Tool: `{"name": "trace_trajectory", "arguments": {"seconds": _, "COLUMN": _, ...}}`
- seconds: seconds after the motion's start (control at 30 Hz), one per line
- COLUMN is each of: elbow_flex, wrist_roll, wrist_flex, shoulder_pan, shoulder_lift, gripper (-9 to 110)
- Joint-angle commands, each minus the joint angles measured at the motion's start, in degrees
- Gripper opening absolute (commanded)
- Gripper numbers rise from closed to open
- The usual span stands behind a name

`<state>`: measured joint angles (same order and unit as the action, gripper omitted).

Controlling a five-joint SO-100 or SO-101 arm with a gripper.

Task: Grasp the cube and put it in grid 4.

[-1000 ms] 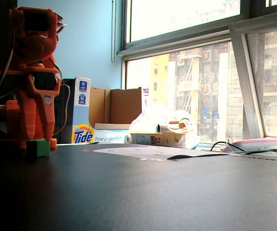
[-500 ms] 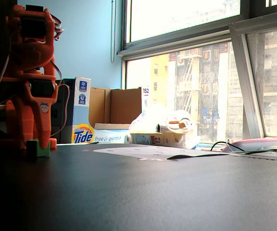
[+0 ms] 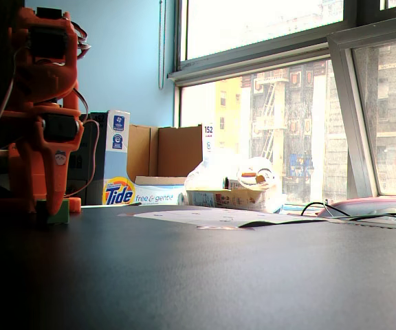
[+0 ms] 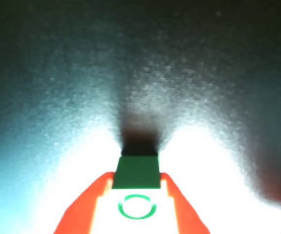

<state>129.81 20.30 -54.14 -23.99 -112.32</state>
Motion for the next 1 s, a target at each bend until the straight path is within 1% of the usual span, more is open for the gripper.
{"name": "trace_trajectory", "arguments": {"seconds": 0.0, "elbow_flex": -5.54, "wrist_roll": -0.79, "wrist_flex": -4.39, "shoulder_pan": 1.67, "shoulder_lift": -0.97, "gripper": 0}}
{"name": "trace_trajectory", "arguments": {"seconds": 0.23, "elbow_flex": -21.88, "wrist_roll": -4.75, "wrist_flex": -18.46, "shoulder_pan": 7.21, "shoulder_lift": -2.29, "gripper": 0}}
{"name": "trace_trajectory", "arguments": {"seconds": 0.47, "elbow_flex": -34.10, "wrist_roll": -9.93, "wrist_flex": -25.75, "shoulder_pan": 19.86, "shoulder_lift": -2.20, "gripper": 0}}
{"name": "trace_trajectory", "arguments": {"seconds": 0.7, "elbow_flex": -36.65, "wrist_roll": -13.97, "wrist_flex": -23.29, "shoulder_pan": 35.68, "shoulder_lift": -1.49, "gripper": 0}}
{"name": "trace_trajectory", "arguments": {"seconds": 0.97, "elbow_flex": -39.02, "wrist_roll": -16.87, "wrist_flex": -18.37, "shoulder_pan": 49.39, "shoulder_lift": 2.20, "gripper": 0}}
